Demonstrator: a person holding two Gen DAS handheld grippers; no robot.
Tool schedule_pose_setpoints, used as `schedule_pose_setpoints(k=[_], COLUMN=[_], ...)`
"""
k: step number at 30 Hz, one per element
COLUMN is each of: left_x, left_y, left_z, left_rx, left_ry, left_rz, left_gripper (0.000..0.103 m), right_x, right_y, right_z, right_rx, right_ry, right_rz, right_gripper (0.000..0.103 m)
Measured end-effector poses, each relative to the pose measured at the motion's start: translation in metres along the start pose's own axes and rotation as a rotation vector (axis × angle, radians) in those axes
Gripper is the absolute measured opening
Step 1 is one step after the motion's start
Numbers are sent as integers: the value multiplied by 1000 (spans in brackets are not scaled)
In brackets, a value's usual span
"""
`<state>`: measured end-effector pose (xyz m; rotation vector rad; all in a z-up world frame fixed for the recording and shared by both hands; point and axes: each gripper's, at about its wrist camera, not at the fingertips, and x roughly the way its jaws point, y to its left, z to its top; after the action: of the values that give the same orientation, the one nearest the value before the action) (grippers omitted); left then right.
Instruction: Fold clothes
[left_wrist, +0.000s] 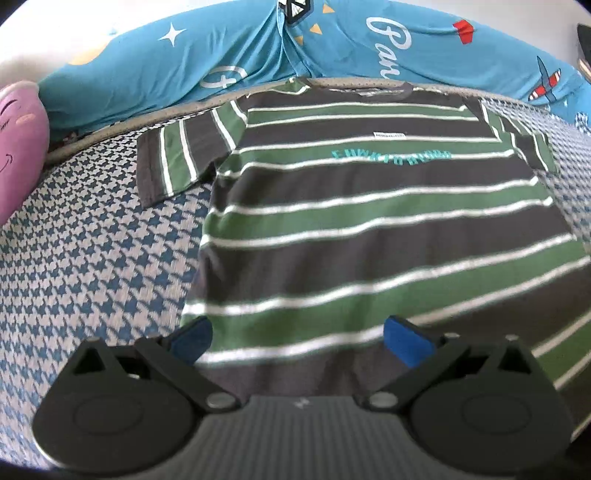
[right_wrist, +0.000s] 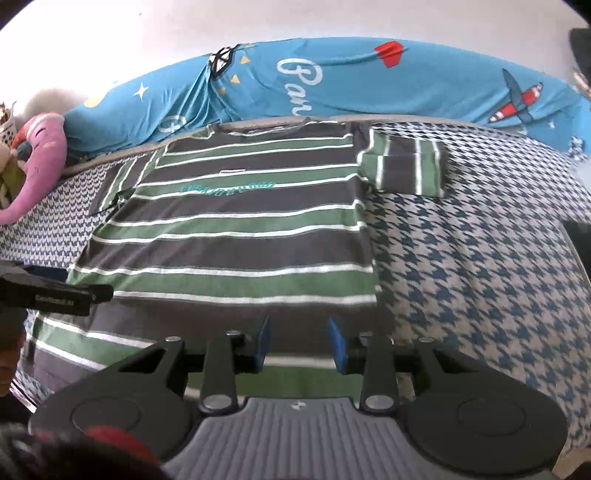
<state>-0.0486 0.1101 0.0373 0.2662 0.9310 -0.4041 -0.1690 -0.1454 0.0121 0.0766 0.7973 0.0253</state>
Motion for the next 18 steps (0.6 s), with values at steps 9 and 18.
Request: schedule_pose_setpoints(k=[9, 18], left_x=[15, 31], left_y=[-4, -3], left_z=[20, 34], left_rx=[10, 3], left_ry=[-12, -11], left_rz=[-5, 6], left_gripper=[103, 103], right_x=[29, 48], right_y=[-6, -11], right_z=[18, 31], right_rx=[5, 21], right_ry=[17, 49], right_rz=[56, 67], right_gripper=[35, 35])
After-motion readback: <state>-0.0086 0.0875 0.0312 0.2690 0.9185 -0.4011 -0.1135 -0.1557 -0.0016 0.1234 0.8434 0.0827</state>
